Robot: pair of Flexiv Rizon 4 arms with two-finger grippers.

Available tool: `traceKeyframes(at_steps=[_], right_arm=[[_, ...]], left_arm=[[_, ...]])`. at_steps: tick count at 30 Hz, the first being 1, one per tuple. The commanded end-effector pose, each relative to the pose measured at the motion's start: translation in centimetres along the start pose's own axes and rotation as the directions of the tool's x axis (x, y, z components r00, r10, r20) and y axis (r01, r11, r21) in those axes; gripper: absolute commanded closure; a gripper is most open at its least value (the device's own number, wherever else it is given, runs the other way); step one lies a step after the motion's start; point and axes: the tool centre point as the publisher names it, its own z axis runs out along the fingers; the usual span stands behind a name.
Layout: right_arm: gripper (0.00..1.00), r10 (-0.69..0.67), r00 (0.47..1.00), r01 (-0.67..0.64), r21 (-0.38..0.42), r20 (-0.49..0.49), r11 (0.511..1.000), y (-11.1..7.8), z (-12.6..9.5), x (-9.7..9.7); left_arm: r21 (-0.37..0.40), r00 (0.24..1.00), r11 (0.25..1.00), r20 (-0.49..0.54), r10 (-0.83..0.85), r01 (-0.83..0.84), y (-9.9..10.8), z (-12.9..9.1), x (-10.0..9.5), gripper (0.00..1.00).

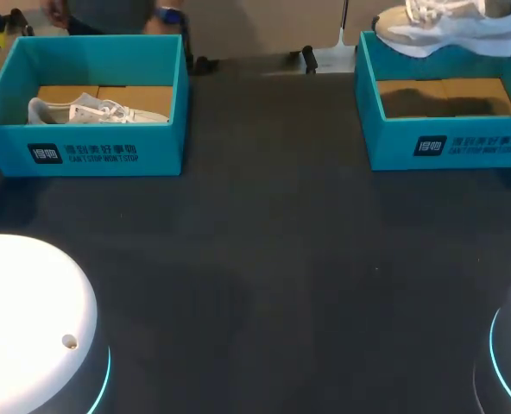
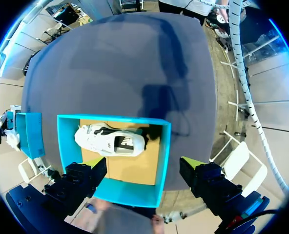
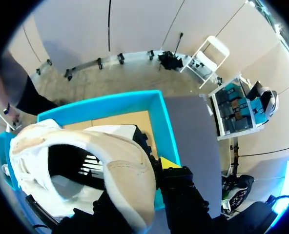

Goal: Take the shoe out of the shoebox, open the shoe tongue, remove and reinsert the insole, then place the shoe into the shoebox

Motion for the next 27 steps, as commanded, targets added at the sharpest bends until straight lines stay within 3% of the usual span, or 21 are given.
traceKeyframes(at_steps=[1,7,13,27], right_arm=[[1.00,-0.004,1.000,0.004,-0.090,0.002,0.996,-0.7,-4.3,-0.3],[1.00,-0.042,0.999,0.043,-0.086,0.014,0.995,-0.7,-6.0,0.1],[1.00,-0.056,0.998,0.057,-0.063,0.012,0.996,-2.1,-6.9,0.8],[1.00,-0.089,0.996,0.090,-0.036,0.018,0.995,-9.2,-11.0,3.6]], left_arm=[[-0.002,1.000,1.000,-0.003,0.000,0.000,-0.1,0.0,0.0,0.00],[-0.002,1.000,1.000,-0.003,0.000,0.000,-0.1,0.0,0.0,0.00],[-0.002,1.000,1.000,-0.003,0.000,0.000,-0.1,0.0,0.0,0.00],[-0.002,1.000,1.000,-0.003,0.000,0.000,-0.1,0.0,0.0,0.00]])
